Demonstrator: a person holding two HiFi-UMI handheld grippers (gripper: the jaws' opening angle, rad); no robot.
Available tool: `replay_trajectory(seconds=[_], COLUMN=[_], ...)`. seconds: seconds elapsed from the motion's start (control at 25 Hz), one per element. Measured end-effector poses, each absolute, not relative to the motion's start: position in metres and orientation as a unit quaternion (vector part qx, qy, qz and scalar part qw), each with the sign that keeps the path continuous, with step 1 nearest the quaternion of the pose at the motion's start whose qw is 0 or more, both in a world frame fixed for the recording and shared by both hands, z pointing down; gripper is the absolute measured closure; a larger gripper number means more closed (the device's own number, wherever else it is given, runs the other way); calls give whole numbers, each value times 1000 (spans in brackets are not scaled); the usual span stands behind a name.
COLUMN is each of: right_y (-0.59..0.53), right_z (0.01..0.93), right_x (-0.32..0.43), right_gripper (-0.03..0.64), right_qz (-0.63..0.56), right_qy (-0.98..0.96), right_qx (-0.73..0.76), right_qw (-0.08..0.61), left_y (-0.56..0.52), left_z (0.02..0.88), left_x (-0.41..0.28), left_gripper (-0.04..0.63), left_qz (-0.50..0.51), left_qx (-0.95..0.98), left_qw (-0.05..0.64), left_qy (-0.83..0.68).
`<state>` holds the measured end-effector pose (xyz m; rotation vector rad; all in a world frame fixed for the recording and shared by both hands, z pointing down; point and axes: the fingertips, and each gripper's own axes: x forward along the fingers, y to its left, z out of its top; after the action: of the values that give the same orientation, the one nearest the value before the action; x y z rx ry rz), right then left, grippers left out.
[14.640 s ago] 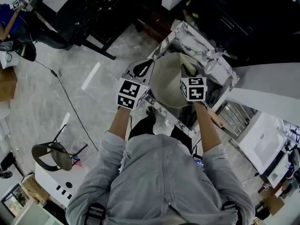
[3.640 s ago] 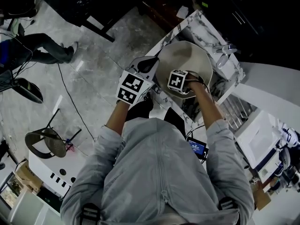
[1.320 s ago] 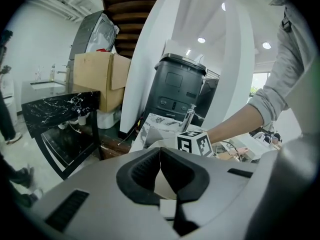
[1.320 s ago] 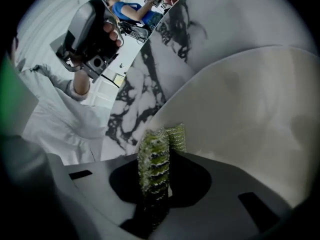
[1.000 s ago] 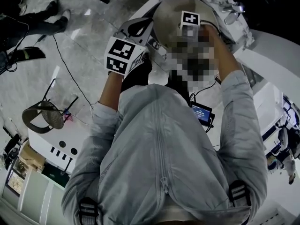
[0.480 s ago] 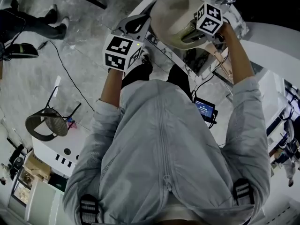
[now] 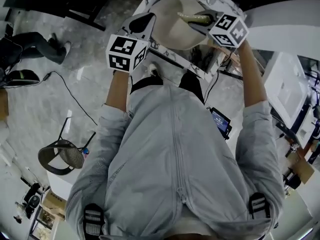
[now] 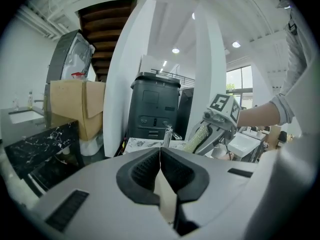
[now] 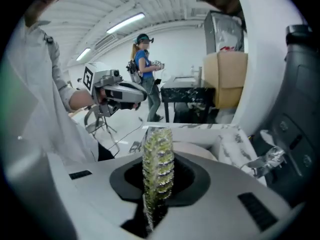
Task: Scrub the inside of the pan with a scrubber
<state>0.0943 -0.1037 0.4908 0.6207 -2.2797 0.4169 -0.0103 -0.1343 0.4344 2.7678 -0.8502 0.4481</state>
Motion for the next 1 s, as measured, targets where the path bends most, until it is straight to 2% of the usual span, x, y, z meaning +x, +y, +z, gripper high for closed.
replay_trajectory(seconds=[0.24, 0.44, 0.72, 1.0], right_y=[-89, -80, -58, -37], right_z=[449, 405, 344, 294], right_x=[124, 165, 214, 233], right_gripper=[534, 534, 534, 534], right_qz=[99, 88, 73, 54], right_qy=[-841, -799, -756, -737], right_qx=[415, 535, 625, 661], right_qw=[334, 260, 178, 127], left_y=[-135, -147, -141, -128], left_z=[410, 380, 334, 290], left_x=[9, 32, 65, 89], left_gripper=[572, 572, 572, 572], left_qz=[146, 130, 117, 89], left_qx=[947, 954, 960, 965], left_qw=[75, 37, -36, -74], left_qy=[-276, -269, -251, -234])
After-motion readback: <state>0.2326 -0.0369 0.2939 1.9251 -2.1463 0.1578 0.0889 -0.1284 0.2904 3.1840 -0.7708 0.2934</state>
